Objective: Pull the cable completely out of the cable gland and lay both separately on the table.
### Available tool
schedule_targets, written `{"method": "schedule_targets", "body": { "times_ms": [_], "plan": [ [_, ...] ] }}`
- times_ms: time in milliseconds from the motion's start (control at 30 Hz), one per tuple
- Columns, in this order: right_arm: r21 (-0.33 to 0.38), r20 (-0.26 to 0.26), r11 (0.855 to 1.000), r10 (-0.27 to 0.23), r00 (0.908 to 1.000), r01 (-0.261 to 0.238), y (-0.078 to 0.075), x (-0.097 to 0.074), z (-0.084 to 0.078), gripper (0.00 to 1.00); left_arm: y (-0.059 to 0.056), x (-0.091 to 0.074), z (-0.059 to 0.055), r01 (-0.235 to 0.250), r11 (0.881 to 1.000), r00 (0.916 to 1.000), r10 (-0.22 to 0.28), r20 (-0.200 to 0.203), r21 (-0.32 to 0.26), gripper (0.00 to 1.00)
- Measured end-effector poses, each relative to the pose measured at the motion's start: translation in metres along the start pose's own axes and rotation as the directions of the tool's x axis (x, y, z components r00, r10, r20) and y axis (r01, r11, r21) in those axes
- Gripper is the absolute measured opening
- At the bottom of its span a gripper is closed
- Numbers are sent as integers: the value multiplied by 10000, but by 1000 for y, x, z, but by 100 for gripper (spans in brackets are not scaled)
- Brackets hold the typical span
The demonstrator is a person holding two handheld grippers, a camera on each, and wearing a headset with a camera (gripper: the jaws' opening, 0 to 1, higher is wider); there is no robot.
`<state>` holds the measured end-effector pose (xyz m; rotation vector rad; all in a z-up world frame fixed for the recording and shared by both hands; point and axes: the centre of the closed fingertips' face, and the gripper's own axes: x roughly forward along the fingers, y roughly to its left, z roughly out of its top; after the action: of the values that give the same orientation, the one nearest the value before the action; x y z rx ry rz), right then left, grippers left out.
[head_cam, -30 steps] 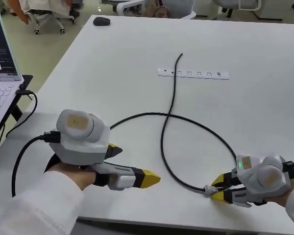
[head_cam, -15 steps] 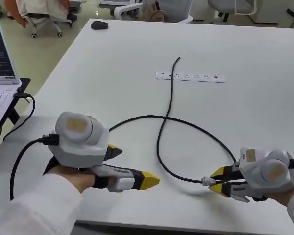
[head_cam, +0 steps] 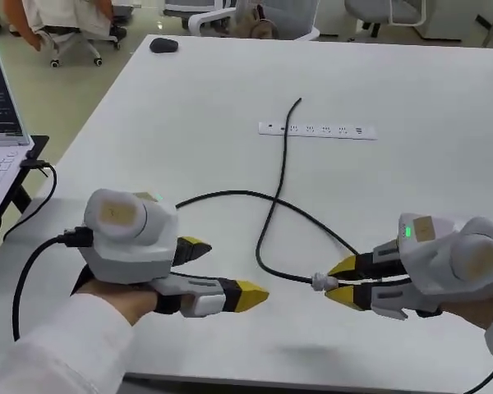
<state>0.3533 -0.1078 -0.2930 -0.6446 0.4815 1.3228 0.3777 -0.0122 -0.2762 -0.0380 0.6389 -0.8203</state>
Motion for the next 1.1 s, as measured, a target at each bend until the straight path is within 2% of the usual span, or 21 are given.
{"method": "schedule_targets", "body": {
  "times_ms": [100,200,300,333,400,467,500,533,567,600,633,667,700,767,800,833,867,1100],
  "plan": [
    [-430,151,9991,-19,9999,26,2,-1,11,10,-4,0,10,215,9995,9987,-225,459,233,70],
    [-863,252,9963,-25,9997,47,5,-6,24,10,-17,0,19,654,9963,9941,-699,825,560,69],
    [-1048,393,9945,-28,9992,70,6,-10,32,10,-30,0,24,1004,9837,9888,-1153,945,1492,63],
    [-1102,466,9938,-67,9989,118,6,-13,37,10,-37,0,28,1212,9772,9837,-1417,1105,1743,61],
    [-1280,571,9916,-90,9983,163,8,-16,45,10,-46,-2,31,1538,9694,9761,-1791,1228,1914,57],
    [-1579,601,9873,-91,9982,185,10,-19,51,10,-50,-2,34,1627,9597,9714,-1965,1333,2291,53],
    [-1891,621,9816,-148,9980,263,11,-21,55,10,-56,-4,38,1750,9491,9639,-2194,1511,2618,51],
    [-1936,673,9807,-146,9976,274,13,-22,59,10,-61,-5,41,1927,9433,9554,-2432,1674,2703,50],
    [-1992,731,9796,-128,9972,272,14,-23,62,10,-67,-7,44,2211,9410,9443,-2722,1848,2563,48],
    [-2071,782,9779,-132,9968,292,15,-24,66,10,-75,-9,46,2670,9340,9282,-3155,1971,2374,47],
    [-2168,865,9756,-153,9961,338,16,-26,70,10,-78,-10,46,2945,9307,9198,-3377,2000,2172,43],
    [-2242,918,9739,-153,9957,356,17,-27,73,10,-79,-9,41,3161,9270,9190,-3520,1774,2020,39],
    [-2322,990,9719,-152,9950,379,18,-29,77,10,-79,-9,40,3179,9246,9201,-3543,1668,2099,35],
    [-2478,1120,9676,-213,9935,487,19,-31,82,10,-83,-11,45,3213,9155,9091,-3697,1917,2419,29],
    [-2504,1139,9667,-239,9932,520,19,-32,83,10,-86,-13,48,3332,9103,8990,-3853,2082,2457,28],
    [-2509,1196,9667,-213,9926,510,19,-33,85,10,-90,-16,55,3537,9067,8804,-4057,2457,2300,27],
    [-2522,1234,9662,-218,9921,526,19,-33,87,10,-91,-17,56,3626,9056,8762,-4117,2506,2202,25],
    [-2766,1396,9579,-386,9894,764,15,-37,94,10,-93,-20,54,3750,8984,8713,-4258,2441,2286,17]
  ]
}}
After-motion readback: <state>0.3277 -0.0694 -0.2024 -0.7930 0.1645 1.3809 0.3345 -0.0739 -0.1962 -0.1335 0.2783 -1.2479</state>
